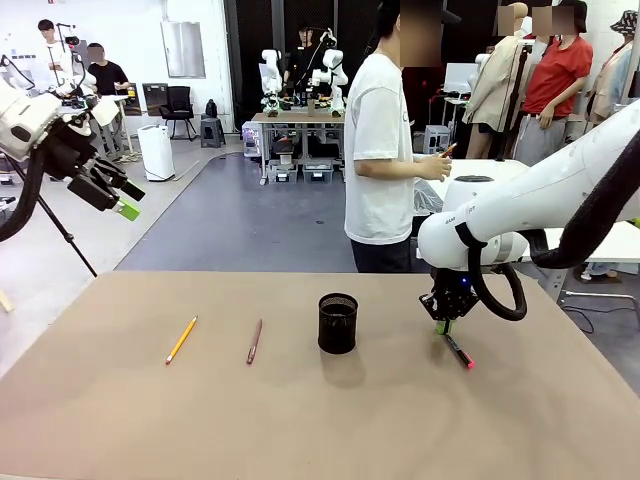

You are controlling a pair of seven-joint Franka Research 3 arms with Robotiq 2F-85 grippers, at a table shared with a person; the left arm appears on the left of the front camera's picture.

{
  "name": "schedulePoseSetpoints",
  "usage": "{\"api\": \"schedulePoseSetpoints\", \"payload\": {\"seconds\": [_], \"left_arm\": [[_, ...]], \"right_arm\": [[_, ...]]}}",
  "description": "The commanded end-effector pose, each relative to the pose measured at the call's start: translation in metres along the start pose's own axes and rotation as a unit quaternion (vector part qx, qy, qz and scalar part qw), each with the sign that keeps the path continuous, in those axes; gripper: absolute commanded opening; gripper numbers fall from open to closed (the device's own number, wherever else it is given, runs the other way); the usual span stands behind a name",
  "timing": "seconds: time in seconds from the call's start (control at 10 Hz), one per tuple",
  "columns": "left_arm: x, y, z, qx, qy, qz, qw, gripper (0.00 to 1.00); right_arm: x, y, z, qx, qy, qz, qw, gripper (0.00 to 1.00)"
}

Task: Place the pens into the pen holder.
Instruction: Pick up a writing instrument from the table and place it into the Pen holder.

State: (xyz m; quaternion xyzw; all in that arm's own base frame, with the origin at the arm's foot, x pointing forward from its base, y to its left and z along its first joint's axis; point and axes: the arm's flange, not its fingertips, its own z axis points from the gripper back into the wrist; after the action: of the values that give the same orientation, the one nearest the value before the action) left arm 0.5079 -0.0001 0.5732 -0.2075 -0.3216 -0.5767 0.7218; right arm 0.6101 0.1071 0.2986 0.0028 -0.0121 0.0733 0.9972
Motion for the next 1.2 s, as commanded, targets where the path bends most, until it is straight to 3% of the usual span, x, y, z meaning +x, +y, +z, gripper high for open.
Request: {"api": "schedulePoseSetpoints", "payload": {"seconds": [0.0, 0.2, 0.4, 0.6, 0.9, 1.1], "left_arm": [[0.000, 0.000, 0.001, -0.002, -0.002, 0.000, 1.000, 1.00], [0.000, 0.000, 0.001, -0.002, -0.002, 0.000, 1.000, 1.00], [0.000, 0.000, 0.001, -0.002, -0.002, 0.000, 1.000, 1.00], [0.000, 0.000, 0.001, -0.002, -0.002, 0.000, 1.000, 1.00], [0.000, 0.000, 0.001, -0.002, -0.002, 0.000, 1.000, 1.00], [0.000, 0.000, 0.001, -0.002, -0.002, 0.000, 1.000, 1.00]], "right_arm": [[0.001, 0.000, 0.000, 0.023, 0.002, 0.016, 1.000, 0.00], [-0.005, -0.016, 0.026, 0.084, -0.066, 0.032, 0.994, 0.00], [-0.017, -0.037, 0.060, 0.140, -0.190, 0.062, 0.970, 0.00], [-0.028, -0.051, 0.085, 0.179, -0.260, 0.092, 0.944, 0.00], [-0.049, -0.071, 0.122, 0.228, -0.405, 0.176, 0.868, 0.00], [-0.062, -0.089, 0.135, 0.271, -0.454, 0.238, 0.815, 0.00]]}}
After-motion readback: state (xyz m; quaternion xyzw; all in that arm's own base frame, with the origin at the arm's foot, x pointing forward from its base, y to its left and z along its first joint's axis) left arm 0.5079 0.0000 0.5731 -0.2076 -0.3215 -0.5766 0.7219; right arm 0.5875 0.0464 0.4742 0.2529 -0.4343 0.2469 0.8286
